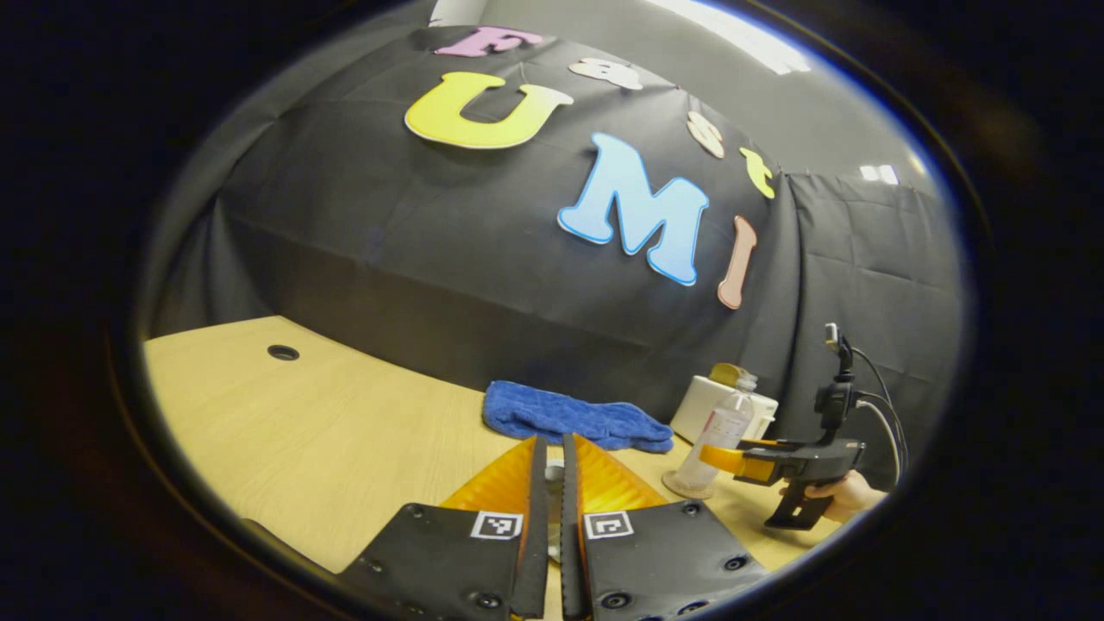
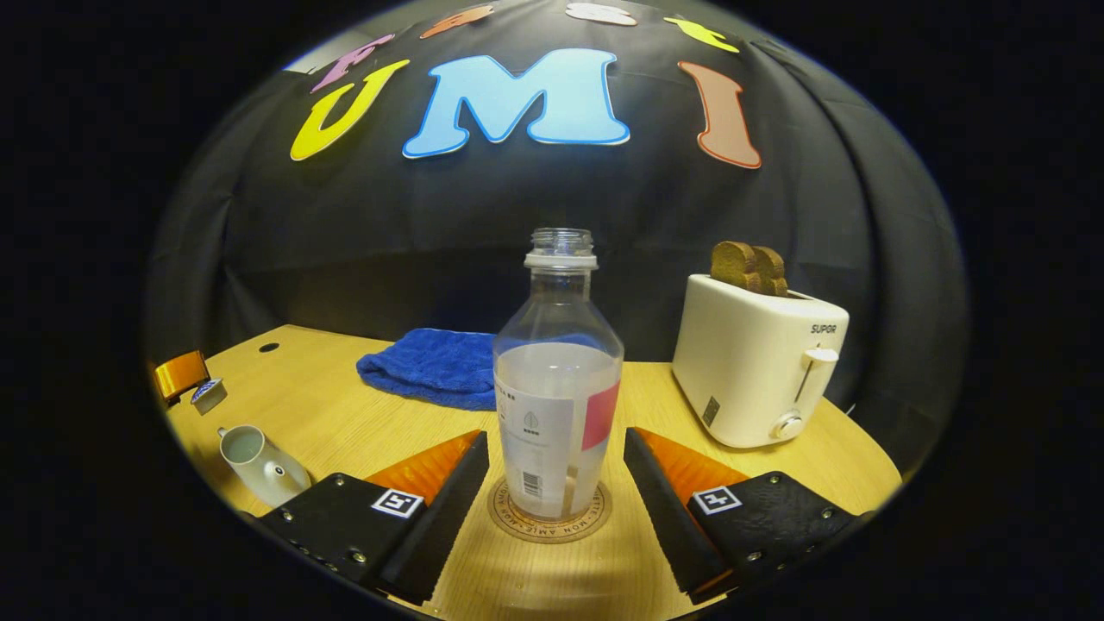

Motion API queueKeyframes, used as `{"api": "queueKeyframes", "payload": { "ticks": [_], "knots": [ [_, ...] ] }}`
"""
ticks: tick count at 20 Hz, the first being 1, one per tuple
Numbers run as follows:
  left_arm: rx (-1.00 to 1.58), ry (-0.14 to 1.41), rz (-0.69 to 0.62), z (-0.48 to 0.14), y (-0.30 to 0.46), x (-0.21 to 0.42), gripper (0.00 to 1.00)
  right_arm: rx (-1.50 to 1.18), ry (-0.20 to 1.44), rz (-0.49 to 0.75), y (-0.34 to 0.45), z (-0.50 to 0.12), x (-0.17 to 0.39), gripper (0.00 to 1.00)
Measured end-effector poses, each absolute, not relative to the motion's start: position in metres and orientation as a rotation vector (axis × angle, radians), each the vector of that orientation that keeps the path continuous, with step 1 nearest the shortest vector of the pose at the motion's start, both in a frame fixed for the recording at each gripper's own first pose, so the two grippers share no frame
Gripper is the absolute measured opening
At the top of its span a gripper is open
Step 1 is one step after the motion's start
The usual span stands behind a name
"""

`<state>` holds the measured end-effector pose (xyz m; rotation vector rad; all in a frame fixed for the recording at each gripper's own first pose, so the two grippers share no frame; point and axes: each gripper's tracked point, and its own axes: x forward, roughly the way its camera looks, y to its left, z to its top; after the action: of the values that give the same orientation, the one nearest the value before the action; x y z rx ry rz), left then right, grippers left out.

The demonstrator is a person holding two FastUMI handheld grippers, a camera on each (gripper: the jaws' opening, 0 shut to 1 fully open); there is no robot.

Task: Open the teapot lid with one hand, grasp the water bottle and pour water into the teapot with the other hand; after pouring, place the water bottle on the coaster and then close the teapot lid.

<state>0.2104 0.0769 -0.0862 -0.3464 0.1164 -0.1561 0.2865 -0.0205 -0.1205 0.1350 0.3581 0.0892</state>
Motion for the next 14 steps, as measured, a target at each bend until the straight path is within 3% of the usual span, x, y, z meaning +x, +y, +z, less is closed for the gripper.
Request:
{"api": "queueKeyframes", "payload": {
  "ticks": [14],
  "knots": [
    [-0.308, 0.074, -0.189, -0.068, 0.056, 0.202, 0.12, 0.027, 0.261, 0.097, -0.013, -0.079, 0.208, 0.97]
  ]
}}
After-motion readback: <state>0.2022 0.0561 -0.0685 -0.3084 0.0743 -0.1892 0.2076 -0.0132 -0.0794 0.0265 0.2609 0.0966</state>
